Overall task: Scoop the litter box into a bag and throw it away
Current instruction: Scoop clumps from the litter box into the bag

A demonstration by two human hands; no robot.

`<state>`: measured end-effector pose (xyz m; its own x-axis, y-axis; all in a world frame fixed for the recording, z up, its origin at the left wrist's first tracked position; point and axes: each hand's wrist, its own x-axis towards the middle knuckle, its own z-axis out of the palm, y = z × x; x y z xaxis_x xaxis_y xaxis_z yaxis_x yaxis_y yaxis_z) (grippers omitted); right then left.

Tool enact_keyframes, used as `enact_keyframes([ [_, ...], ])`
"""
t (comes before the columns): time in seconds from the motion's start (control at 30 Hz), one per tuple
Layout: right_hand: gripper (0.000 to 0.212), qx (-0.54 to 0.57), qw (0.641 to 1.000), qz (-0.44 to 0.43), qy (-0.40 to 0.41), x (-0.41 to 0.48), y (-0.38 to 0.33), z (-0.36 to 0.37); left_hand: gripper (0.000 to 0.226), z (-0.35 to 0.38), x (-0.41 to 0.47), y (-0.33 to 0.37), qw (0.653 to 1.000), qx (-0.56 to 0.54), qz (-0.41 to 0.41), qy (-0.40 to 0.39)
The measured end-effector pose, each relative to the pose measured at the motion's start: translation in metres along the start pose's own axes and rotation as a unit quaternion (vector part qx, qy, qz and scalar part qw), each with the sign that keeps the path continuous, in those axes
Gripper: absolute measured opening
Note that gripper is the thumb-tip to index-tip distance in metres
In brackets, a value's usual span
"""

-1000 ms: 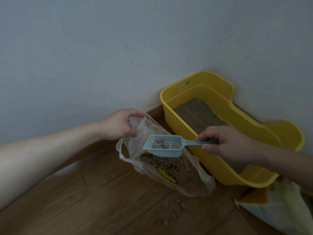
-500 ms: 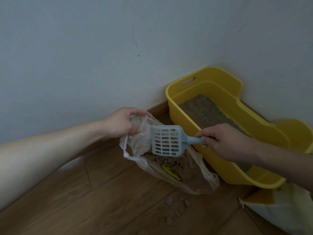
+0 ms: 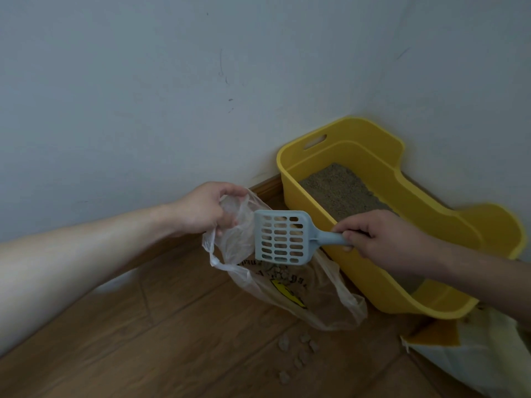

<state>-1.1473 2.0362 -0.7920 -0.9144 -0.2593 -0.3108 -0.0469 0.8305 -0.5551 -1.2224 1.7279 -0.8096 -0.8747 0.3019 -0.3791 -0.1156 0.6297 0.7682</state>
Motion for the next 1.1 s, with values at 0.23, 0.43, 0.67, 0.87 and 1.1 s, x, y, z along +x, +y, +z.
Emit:
enact_keyframes([
  [0.23,0.024,-0.002,1.0,-0.007,0.0,-0.004,-0.002,-0.002,0.067,0.004,-0.002,0.008,1.0,0.01,0.011,0.003],
  [0.43,0.022,0.01,1.0,-0.01,0.01,-0.009,-0.004,-0.006,0.067,0.003,-0.002,0.01,1.0,0.024,0.016,0.007],
  [0.67,0.02,0.045,0.998,-0.029,0.04,-0.02,0.005,-0.012,0.064,0.003,-0.001,0.015,0.999,0.022,0.024,0.008],
  [0.87,0.03,0.042,0.997,-0.02,0.059,-0.033,0.012,-0.019,0.062,0.006,0.0,0.021,0.999,0.023,0.03,0.016],
  [1.1,0.023,0.049,0.993,0.014,0.105,-0.033,0.023,-0.029,0.058,0.008,0.006,0.026,1.0,-0.004,0.026,0.016],
])
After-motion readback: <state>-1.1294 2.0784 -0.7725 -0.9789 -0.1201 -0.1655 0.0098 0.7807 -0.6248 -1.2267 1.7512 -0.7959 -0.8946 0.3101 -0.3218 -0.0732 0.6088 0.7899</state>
